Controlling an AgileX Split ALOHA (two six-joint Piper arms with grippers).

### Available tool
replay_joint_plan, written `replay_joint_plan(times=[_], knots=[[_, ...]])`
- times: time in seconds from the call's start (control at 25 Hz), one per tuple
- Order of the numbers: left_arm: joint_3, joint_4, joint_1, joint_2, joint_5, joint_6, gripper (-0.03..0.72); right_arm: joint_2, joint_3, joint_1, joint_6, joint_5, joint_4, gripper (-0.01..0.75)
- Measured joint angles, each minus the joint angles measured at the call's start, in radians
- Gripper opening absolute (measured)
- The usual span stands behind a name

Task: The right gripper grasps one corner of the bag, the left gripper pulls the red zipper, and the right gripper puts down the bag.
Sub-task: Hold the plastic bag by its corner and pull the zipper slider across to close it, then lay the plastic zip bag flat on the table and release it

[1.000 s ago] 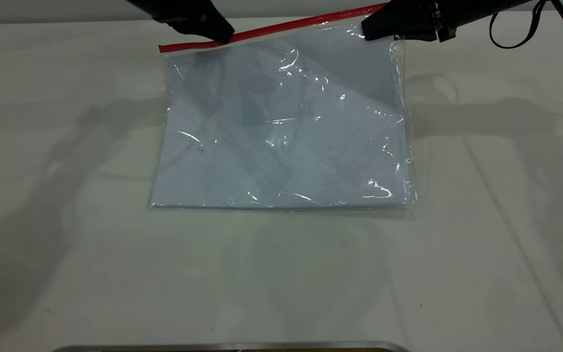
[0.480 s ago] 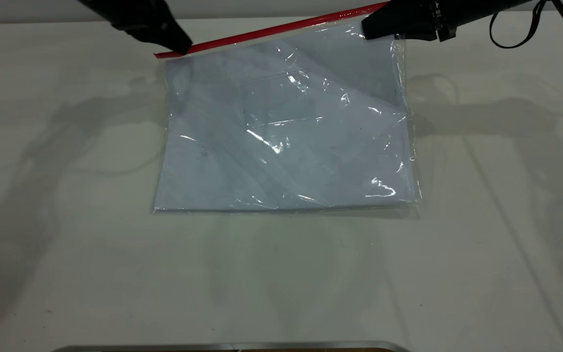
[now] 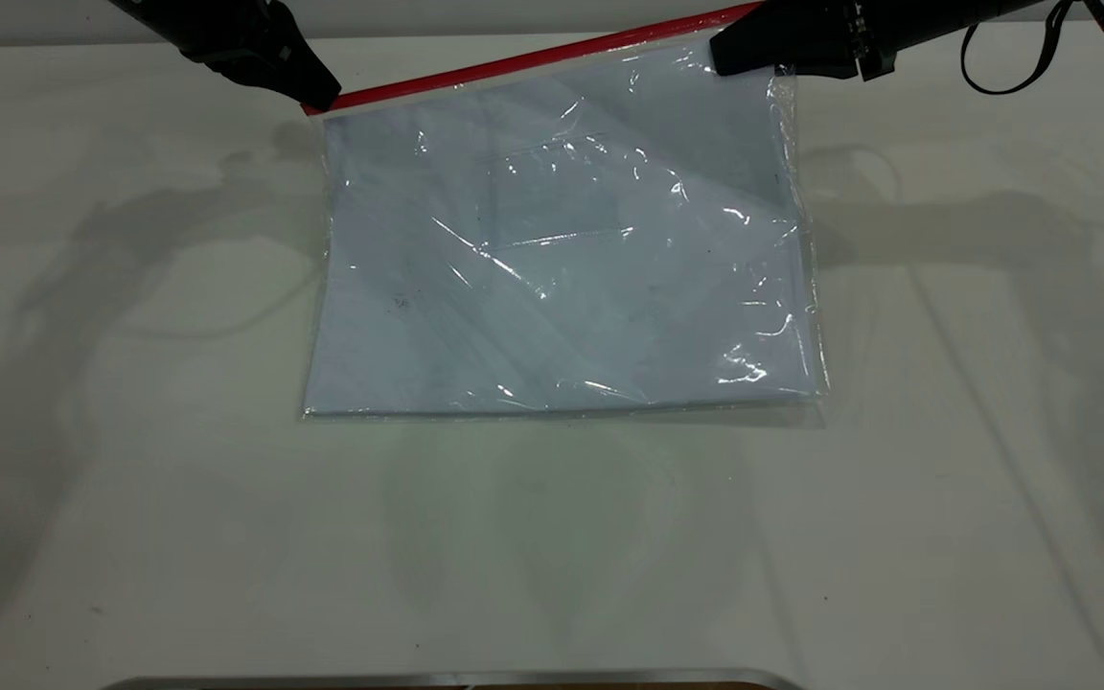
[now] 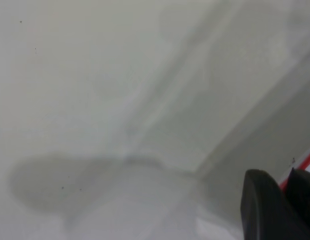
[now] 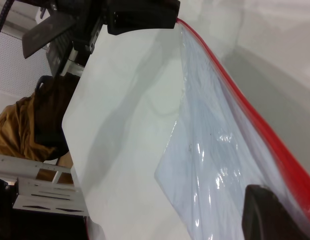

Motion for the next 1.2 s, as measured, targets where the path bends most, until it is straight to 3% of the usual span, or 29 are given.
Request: replay_joint_plan(times=[0.24,0.44,0.6,0.8,1.0,1.12,1.2], knots=[[0.002,-0.109,0.002,-0.013,-0.007,-0.001,0.194,0.000,0.000,-0.003,-0.007,-0.017,-0.027,0.065],[0.002,-0.219,0.002,-0.097,0.014,-0.004,0.337,0.000,0.000,-0.003,0.017,-0.156,-0.136,0.220],[0.002,-0.258,0.000,-0.183,0.158,-0.004,0.386,0.013,0.000,-0.004,0.080,-0.320,-0.244,0.376],[0.002,-0.259,-0.011,-0.314,0.309,-0.072,0.390,0.043,0.000,-0.004,0.319,-0.451,-0.561,0.459],[0.005,-0.246,-0.013,-0.468,0.319,-0.117,0.390,0.020,0.000,-0.004,0.721,-0.408,-1.004,0.465],[0.005,-0.227,-0.014,-0.567,0.347,-0.215,0.390,-0.025,0.000,-0.005,0.929,-0.273,-1.134,0.466],[0.005,-0.198,-0.015,-0.629,0.374,-0.277,0.390,-0.069,0.000,-0.006,0.977,-0.159,-1.141,0.466]])
